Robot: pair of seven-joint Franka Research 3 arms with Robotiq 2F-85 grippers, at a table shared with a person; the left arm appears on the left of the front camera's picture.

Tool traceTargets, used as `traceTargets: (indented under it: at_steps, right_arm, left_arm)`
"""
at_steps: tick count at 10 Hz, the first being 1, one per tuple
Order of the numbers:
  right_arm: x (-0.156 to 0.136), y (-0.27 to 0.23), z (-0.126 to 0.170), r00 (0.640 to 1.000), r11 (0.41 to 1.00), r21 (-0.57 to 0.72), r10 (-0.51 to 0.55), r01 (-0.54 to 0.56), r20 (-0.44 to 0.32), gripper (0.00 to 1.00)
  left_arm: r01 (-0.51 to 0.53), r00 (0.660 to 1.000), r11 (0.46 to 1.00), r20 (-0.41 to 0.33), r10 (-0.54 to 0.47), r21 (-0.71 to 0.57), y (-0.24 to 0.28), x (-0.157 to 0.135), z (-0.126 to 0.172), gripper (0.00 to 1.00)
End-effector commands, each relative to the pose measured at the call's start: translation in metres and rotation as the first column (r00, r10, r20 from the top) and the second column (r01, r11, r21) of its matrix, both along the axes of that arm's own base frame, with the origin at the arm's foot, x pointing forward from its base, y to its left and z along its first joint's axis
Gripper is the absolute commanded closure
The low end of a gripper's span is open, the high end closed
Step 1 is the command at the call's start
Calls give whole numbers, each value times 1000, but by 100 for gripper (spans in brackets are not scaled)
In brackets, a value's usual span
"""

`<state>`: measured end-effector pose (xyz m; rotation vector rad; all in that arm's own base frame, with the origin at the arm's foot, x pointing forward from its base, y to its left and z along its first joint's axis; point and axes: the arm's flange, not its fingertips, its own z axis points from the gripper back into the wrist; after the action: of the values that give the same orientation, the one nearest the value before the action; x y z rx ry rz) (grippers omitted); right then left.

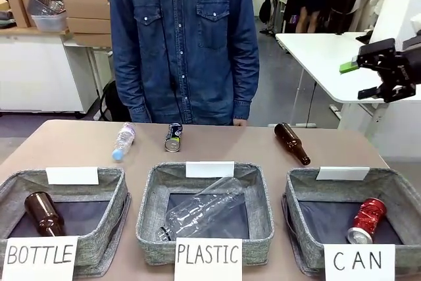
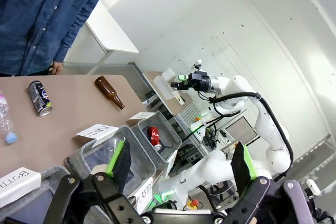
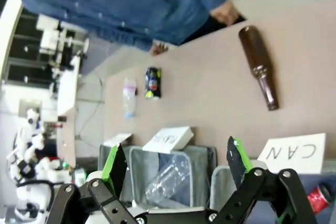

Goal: Sort the can waste into the basket.
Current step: Pick up the can waste from the table and place it in the right Fabric basket.

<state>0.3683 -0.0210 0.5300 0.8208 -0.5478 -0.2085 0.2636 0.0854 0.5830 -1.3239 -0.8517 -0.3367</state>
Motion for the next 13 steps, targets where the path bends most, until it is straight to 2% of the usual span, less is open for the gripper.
traceTargets:
  at_steps: [1, 13]
  right_arm:
    - [4, -2, 3, 993, 993, 13, 120, -120, -21, 0]
    - [4, -2, 3, 993, 993, 13, 120, -120, -21, 0]
  left_arm:
    - [6, 1000, 1000, 26, -6, -11, -1, 1, 2, 0]
    - [6, 1000, 1000, 26, -6, -11, -1, 1, 2, 0]
